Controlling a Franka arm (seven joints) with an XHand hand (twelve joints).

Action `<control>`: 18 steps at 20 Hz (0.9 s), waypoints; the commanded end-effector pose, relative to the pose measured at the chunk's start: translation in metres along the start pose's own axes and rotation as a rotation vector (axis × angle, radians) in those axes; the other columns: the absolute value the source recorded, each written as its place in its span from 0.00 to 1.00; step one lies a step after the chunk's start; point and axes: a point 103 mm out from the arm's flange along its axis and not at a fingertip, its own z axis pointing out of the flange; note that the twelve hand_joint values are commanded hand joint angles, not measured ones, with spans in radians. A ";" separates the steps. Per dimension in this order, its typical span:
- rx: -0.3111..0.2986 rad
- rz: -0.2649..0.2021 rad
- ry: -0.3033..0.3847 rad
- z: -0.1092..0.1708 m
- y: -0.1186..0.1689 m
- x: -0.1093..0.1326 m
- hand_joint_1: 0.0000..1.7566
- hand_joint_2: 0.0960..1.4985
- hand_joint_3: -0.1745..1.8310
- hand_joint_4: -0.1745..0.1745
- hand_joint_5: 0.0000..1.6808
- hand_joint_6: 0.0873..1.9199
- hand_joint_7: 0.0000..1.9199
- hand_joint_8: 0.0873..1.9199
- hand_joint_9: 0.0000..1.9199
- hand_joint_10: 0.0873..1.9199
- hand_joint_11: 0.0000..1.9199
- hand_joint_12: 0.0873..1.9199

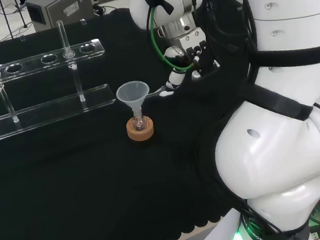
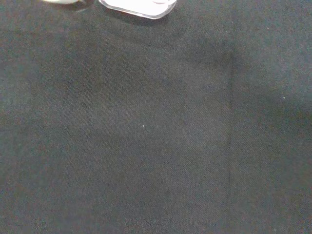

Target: Pick up the weighing funnel.

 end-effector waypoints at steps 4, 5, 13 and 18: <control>-0.014 0.022 0.003 0.014 0.018 0.006 0.43 0.40 0.38 0.28 0.29 0.00 0.24 0.34 0.40 0.27 0.24 0.66; -0.013 0.027 -0.005 0.014 0.018 0.009 0.43 0.40 0.38 0.28 0.29 0.00 0.24 0.34 0.40 0.27 0.24 0.66; -0.014 0.031 0.011 0.031 0.027 0.011 0.44 0.40 0.38 0.29 0.34 0.01 0.25 0.34 0.40 0.27 0.24 0.66; -0.016 0.034 0.005 0.033 0.027 0.012 0.44 0.40 0.38 0.29 0.35 0.02 0.25 0.34 0.41 0.27 0.25 0.65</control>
